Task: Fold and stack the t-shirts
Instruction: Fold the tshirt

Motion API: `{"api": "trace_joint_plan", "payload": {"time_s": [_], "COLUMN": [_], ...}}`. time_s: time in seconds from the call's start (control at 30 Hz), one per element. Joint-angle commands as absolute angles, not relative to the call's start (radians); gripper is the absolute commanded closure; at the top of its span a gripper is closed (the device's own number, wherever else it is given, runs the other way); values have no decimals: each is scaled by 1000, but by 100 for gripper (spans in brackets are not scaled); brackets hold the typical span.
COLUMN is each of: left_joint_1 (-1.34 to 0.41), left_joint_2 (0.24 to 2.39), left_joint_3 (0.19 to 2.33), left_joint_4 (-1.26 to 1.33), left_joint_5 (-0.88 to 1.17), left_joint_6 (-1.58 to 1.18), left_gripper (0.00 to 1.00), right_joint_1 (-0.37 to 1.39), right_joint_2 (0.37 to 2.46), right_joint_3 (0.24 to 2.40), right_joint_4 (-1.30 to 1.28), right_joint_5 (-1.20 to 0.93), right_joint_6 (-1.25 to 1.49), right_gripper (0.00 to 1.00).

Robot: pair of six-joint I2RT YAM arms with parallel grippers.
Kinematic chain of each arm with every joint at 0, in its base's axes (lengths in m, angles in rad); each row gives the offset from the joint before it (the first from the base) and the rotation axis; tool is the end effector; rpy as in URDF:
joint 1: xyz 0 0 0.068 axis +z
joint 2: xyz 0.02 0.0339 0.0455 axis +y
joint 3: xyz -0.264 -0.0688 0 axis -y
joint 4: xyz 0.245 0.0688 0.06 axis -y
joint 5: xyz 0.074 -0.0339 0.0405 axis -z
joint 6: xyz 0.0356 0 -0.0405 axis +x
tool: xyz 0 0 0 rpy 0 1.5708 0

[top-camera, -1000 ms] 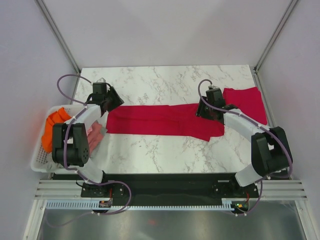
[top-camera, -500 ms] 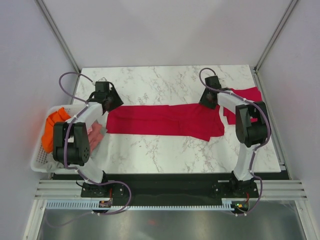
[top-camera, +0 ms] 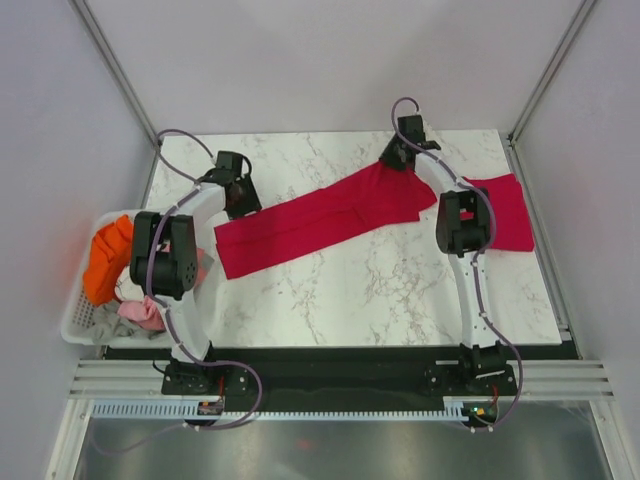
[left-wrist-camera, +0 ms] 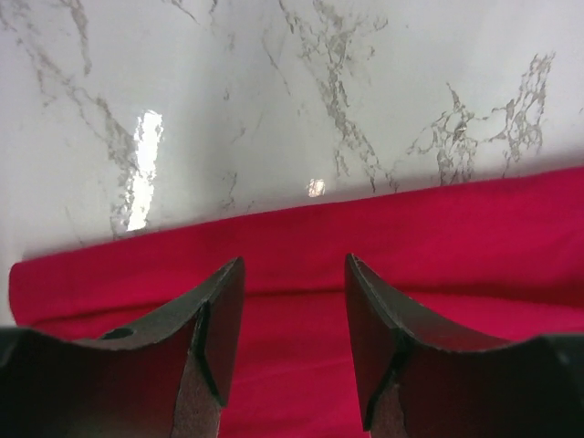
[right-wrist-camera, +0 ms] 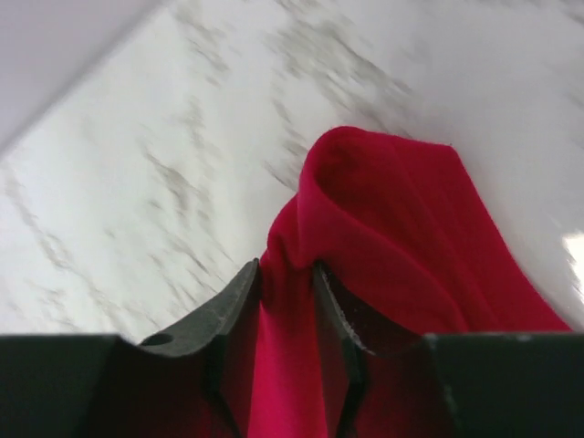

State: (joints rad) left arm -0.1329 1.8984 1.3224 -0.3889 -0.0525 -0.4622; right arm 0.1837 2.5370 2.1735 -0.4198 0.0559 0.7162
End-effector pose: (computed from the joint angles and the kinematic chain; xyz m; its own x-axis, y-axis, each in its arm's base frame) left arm 0.4022 -0.0519 0.1903 -0.7751 -0.3457 -0.5290 -0.2714 0.9381 -0.2153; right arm 0.5560 0.1013 0.1552 -0.6175 0.5520 -0.5604 0.3472 0.8305 0.4355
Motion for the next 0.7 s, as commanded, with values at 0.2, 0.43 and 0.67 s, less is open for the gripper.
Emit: {"api": "trace_joint_plan", "payload": {"time_s": [0.2,0.43,0.67], "left_joint_1": [-172,-192,-198], "left_joint_2": [2046,2042,1999], "left_joint_3": [1519,1496,1401], "left_joint_4": [-566,-592,-583], "left_joint_5": [-66,-69,-57], "left_joint_6": [-376,-377,-399], "left_gripper": [44,45,47], "right_joint_1": [183,184,183], "right_joint_2": [2636,2476,2208], "right_joint_3": [2283,2056,1679], "right_joint_4": [-154,79,262], "right_joint_5": [-150,-357,-293], "right_joint_6": [784,689,649], "right_gripper": [50,37,32]}}
